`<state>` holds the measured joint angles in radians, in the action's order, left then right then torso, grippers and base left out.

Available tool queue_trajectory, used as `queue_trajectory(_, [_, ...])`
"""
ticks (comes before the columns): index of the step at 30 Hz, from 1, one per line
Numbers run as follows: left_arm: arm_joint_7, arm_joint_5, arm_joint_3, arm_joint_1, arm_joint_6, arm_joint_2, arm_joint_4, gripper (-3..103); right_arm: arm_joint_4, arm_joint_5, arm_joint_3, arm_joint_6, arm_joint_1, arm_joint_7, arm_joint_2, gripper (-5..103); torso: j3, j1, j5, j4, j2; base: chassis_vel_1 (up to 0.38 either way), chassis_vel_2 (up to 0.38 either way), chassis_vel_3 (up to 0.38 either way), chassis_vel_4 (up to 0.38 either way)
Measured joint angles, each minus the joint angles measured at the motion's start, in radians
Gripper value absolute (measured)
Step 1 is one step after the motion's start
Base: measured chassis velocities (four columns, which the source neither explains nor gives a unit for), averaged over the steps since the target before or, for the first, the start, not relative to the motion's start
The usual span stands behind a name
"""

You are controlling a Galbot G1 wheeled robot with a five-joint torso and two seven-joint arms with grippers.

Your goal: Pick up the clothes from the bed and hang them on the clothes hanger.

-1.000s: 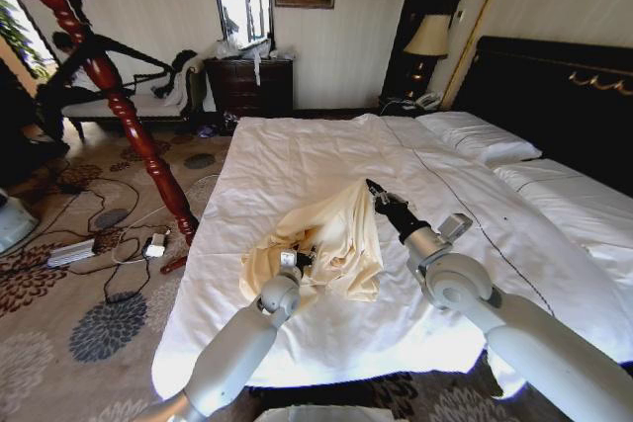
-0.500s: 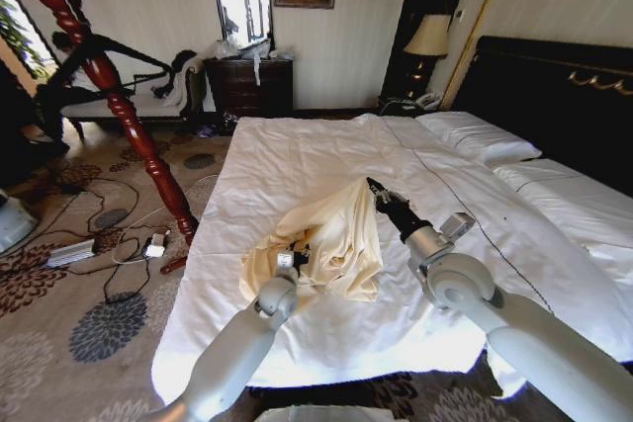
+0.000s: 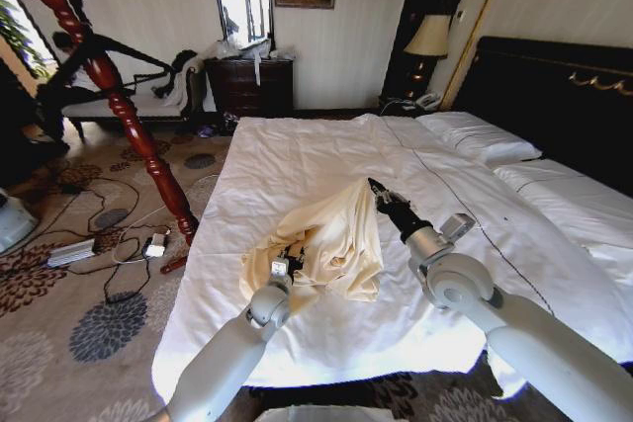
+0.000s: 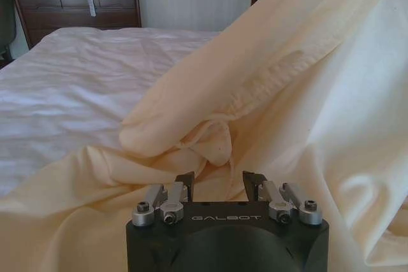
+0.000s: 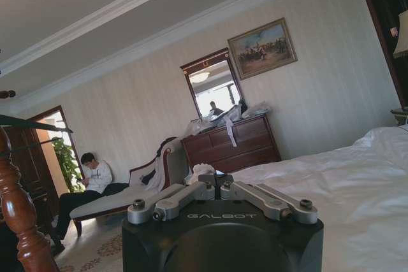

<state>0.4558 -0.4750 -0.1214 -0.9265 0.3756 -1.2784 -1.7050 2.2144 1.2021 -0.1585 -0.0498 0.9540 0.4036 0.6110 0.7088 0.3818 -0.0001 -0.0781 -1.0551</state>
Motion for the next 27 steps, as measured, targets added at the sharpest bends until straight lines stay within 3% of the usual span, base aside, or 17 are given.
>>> queue_trajectory(9, [-0.008, 0.001, 0.015, 0.017, -0.003, -0.028, 0.039, 44, -0.003, -0.001, 0.005, 0.0, 0.0, 0.0, 0.002, 0, 0.0, 0.0, 0.0001, 0.0002, 0.0, 0.0, 0.0, 0.0, 0.0])
queue_trajectory(20, [-0.021, 0.026, 0.014, 0.038, -0.014, -0.131, 0.132, 39, -0.005, -0.001, 0.013, 0.0, -0.014, -0.002, 0.002, 0, 0.0, 0.0, 0.0001, 0.0001, 0.0, 0.0, 0.0, 0.0, 0.0])
queue_trajectory(24, [-0.021, 0.034, 0.012, 0.04, -0.014, -0.142, 0.144, 45, 0.001, 0.0, 0.009, 0.0, -0.013, -0.002, 0.0, 0, 0.0, 0.0, 0.0002, 0.0001, 0.0, 0.0, 0.0, 0.0, 0.0])
queue_trajectory(27, [-0.02, 0.037, 0.013, 0.04, -0.015, -0.146, 0.148, 42, 0.004, 0.001, 0.006, 0.0, -0.013, -0.002, -0.001, 0, 0.0, 0.0, 0.0002, 0.0002, 0.0, 0.0, 0.0, 0.0, 0.0])
